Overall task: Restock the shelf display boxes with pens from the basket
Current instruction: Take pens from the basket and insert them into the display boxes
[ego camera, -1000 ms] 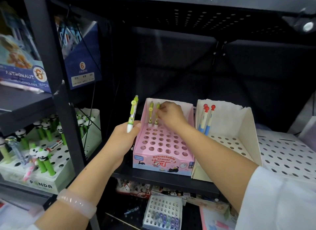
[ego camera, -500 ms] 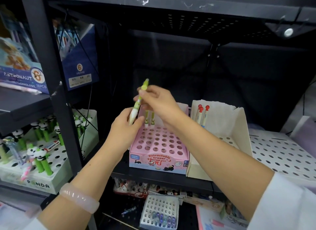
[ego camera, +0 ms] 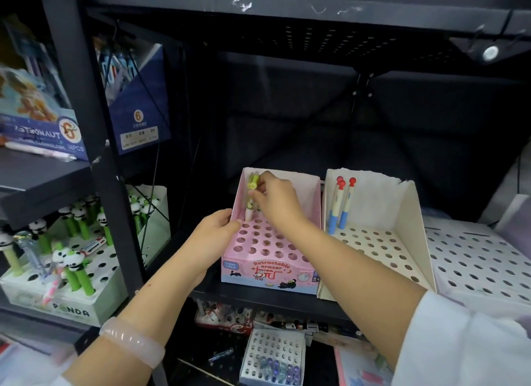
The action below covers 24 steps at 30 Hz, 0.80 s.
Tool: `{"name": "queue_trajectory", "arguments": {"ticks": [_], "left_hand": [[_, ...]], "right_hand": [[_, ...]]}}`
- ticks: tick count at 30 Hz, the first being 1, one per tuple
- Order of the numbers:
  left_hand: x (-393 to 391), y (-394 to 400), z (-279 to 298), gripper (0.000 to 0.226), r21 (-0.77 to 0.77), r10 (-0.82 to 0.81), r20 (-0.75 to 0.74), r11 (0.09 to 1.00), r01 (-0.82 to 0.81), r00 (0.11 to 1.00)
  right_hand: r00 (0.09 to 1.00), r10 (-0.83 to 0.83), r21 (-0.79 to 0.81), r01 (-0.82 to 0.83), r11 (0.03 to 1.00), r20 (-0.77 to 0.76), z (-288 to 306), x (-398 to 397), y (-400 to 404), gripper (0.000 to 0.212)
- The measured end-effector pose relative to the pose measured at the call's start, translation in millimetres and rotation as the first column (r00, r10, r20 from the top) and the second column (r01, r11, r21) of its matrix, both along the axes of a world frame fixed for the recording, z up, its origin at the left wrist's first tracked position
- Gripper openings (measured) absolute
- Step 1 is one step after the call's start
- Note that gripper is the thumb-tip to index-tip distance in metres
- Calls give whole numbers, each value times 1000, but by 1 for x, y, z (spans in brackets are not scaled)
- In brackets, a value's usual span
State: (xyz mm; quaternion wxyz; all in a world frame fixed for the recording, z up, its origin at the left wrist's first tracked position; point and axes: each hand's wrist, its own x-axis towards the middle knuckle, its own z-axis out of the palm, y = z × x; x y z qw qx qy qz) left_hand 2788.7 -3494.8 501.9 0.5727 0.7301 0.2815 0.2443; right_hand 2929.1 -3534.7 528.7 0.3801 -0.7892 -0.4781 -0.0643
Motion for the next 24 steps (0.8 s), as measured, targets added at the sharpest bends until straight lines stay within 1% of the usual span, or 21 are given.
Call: {"name": "queue_trajectory", "arguments": {"ticks": [5, 7, 10, 12, 13, 14, 16, 18, 21, 24], "left_hand": [[1, 0, -1, 24, 40, -1, -9, 999, 2, 1000], [2, 0, -2, 23, 40, 3, -1, 999, -3, 1000], [1, -2, -2, 22, 43, 9, -3, 999, -9, 1000], [0, -5, 1, 19, 46, 49, 45, 998, -51, 998], [-1, -8, 5, 21, 57, 84, 79, 994, -89, 993], [-1, -11, 9, 27, 76, 122, 113, 988, -131, 986], [-1, -19, 17, 32, 135, 171, 172, 972, -195, 970], [4, -33, 25, 30, 179, 154, 222, 964, -195, 963], [17, -68, 26, 27, 195, 33, 233, 978, -80, 972], [30, -115, 13, 23, 177, -125, 202, 980, 89, 971]], "right_hand": [[994, -49, -162, 66, 985, 102, 1, -3, 11, 23], [994, -57, -220, 75, 972, 88, -2, -4, 14, 27], [998, -58, -267, 66, 961, 38, -5, -5, 11, 31], [998, -54, -268, 55, 962, 11, -3, -3, 2, 29], [999, -43, -253, 42, 967, 2, 0, -1, -5, 27], [1000, -19, -229, 14, 973, -19, 4, 1, -14, 24], [992, 68, -184, -86, 979, -104, 15, 4, -38, 22], [965, 163, -132, -193, 972, -207, 25, 5, -72, 17], [888, 255, -75, -306, 949, -383, 24, 7, -132, 9], [817, 250, -85, -341, 936, -519, 4, 15, -193, 14]]}}
